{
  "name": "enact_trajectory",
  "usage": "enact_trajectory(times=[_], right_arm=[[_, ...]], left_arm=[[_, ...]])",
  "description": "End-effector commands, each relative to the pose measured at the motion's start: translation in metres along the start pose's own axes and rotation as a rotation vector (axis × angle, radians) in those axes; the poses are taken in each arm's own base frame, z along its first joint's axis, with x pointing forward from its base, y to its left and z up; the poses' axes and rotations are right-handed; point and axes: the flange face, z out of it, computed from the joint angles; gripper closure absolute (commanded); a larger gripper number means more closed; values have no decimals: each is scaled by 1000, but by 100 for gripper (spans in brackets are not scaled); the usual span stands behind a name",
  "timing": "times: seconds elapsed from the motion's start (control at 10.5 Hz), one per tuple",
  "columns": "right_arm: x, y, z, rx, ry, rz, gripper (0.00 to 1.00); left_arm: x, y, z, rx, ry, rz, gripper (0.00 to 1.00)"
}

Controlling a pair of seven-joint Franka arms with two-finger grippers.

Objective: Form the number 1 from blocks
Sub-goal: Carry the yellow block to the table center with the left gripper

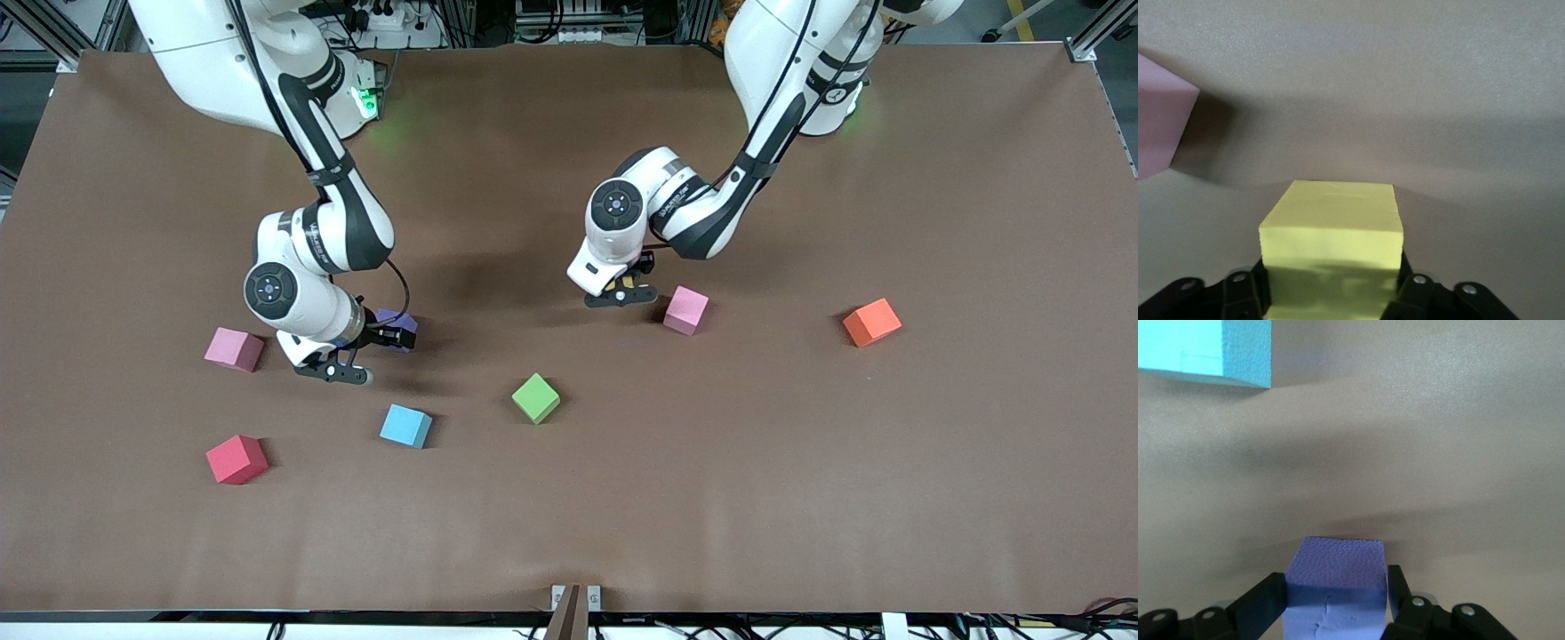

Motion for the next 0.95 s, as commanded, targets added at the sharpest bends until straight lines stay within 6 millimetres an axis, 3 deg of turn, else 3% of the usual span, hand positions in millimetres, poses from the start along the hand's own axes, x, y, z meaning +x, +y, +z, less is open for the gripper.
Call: enact_trajectory(times=[0.0, 0.1, 0.19, 0.29, 0.57, 0.76, 0.86], right_arm=[[-3, -2, 3, 8, 1, 7, 25], [-3, -2, 3, 8, 1, 7, 24], [-3, -2, 1, 10, 4, 6, 8], [-1, -2, 0, 13, 8, 8, 0], [0, -4, 2, 16, 21, 15, 0], [-4, -8, 7, 15, 16, 10, 0], [-5, -7, 9, 13, 12, 9, 5]], left_arm=[[3, 6, 5, 11, 40, 3, 100], [0, 9, 1, 19, 63, 0, 100], [-9, 18, -6, 14, 78, 13, 100], [-23, 30, -21, 1, 95, 27, 100], [-62, 75, -40, -10, 101, 41, 100], [-80, 99, -45, 6, 89, 66, 100], [-88, 104, -47, 4, 93, 84, 100]])
